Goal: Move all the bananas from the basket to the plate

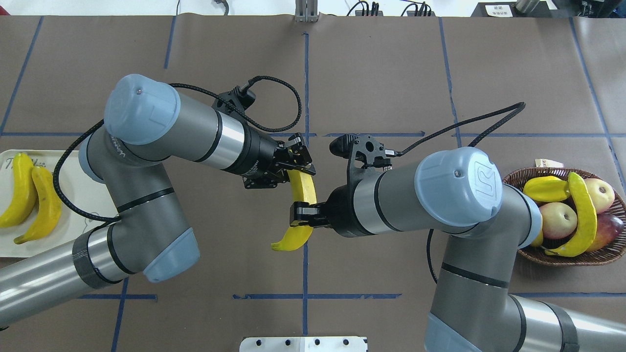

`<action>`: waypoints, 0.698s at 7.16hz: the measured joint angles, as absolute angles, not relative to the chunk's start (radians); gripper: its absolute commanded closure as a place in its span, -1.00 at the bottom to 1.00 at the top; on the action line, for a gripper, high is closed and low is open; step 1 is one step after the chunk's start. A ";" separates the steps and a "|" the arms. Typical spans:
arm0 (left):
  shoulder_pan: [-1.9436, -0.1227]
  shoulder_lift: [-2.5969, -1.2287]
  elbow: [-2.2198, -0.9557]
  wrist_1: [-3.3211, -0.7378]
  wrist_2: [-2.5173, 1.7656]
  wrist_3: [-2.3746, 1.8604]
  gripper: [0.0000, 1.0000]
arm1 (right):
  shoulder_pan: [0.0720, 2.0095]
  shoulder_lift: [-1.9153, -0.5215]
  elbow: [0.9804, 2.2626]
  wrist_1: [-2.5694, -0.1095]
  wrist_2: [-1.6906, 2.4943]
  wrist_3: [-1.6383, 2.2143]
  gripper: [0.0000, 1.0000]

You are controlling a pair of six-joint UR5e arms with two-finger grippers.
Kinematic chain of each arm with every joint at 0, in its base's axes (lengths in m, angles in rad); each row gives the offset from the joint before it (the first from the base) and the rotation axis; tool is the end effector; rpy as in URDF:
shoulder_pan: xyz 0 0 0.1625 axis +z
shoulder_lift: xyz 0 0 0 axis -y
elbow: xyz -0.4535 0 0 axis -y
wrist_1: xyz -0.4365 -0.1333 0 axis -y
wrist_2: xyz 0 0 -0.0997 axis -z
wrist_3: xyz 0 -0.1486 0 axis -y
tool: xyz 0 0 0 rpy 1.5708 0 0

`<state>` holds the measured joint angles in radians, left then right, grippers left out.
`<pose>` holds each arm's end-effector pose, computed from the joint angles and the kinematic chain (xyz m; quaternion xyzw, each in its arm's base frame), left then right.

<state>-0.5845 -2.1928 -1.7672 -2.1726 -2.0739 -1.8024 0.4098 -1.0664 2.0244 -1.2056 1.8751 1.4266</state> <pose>0.5549 -0.4411 0.1334 -0.0750 0.6547 -0.1425 0.7385 -0.5444 -0.3333 0.1405 0.0510 -0.6168 0.0110 0.7854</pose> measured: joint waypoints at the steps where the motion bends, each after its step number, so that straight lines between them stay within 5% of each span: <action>1: -0.585 -2.192 -1.767 -2.174 -2.074 -1.794 1.00 | 0.411 -1.070 2.033 -1.206 1.875 1.430 -1.00; 5: -0.587 -2.187 -1.766 -2.152 -2.073 -1.790 1.00 | 0.419 -1.086 2.067 -1.205 1.878 1.432 -1.00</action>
<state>-0.5868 -2.1867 -1.7655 -2.1515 -2.0728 -1.7898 0.4191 -1.0858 2.0672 -1.2047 1.8779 1.4317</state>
